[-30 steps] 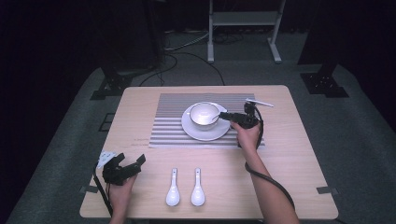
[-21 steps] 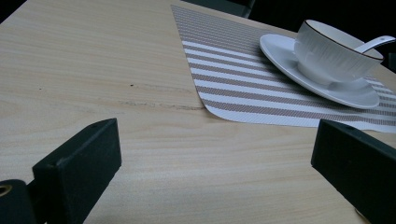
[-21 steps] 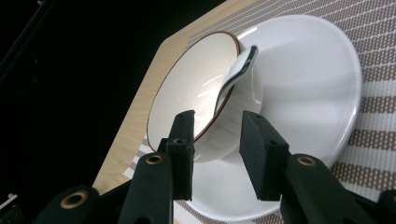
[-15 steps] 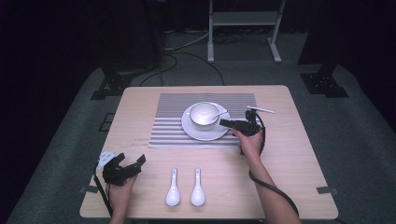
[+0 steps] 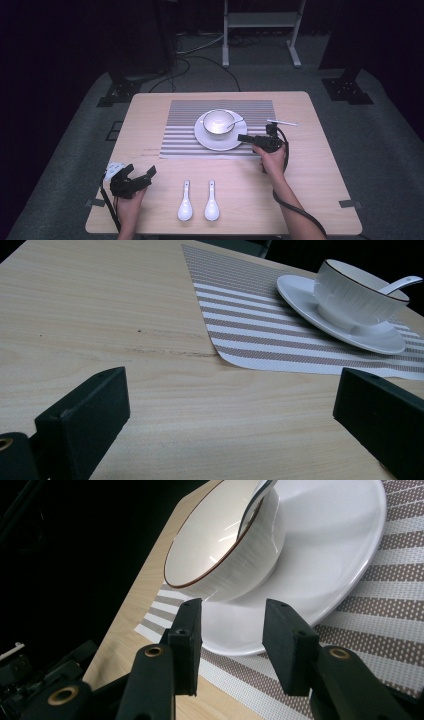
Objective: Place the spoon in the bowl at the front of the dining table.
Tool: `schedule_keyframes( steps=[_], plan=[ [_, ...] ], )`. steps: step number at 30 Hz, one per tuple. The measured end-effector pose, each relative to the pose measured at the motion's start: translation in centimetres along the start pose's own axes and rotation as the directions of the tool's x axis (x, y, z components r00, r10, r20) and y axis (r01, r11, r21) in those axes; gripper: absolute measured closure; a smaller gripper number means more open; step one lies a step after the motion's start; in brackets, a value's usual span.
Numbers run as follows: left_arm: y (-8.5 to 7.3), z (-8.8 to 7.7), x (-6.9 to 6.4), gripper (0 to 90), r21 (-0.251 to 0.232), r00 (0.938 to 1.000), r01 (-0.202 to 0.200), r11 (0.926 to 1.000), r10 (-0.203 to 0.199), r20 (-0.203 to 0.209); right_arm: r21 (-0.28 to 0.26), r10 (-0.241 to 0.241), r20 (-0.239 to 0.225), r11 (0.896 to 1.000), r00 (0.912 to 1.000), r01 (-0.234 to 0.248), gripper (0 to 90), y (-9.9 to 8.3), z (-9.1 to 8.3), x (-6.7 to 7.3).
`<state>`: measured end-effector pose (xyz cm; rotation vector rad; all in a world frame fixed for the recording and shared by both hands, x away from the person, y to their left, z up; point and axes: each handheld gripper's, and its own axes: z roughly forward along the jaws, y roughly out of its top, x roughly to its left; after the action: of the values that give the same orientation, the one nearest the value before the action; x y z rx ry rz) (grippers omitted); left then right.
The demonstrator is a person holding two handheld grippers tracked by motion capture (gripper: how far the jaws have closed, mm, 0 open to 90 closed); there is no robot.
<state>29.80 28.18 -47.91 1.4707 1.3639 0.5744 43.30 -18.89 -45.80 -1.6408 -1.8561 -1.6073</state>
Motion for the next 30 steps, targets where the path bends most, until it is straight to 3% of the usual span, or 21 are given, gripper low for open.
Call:
schedule_keyframes(
  steps=[14, 20, 30],
  plan=[
    [0.0, 0.0, 0.0, 0.4, 0.001, 1.0, 0.001, 1.0, -0.001, 0.0, 0.07, -0.086, -0.002, 0.994, 0.9963, 0.086, 53.9, -1.9, -0.7, 1.1],
    [0.0, 0.0, 0.0, 0.3, 0.001, 1.0, 0.001, 1.0, -0.001, 0.0, 0.123, -0.135, 0.003, 0.983, 0.9908, 0.134, 51.5, -3.0, -0.9, 1.1],
    [0.0, 0.0, 0.0, 0.4, 0.001, 1.0, 0.001, 1.0, -0.001, 0.0, 0.136, -0.17, 0.0, 0.976, 0.9855, 0.168, 50.6, -4.2, -1.8, 1.5]
  ],
)
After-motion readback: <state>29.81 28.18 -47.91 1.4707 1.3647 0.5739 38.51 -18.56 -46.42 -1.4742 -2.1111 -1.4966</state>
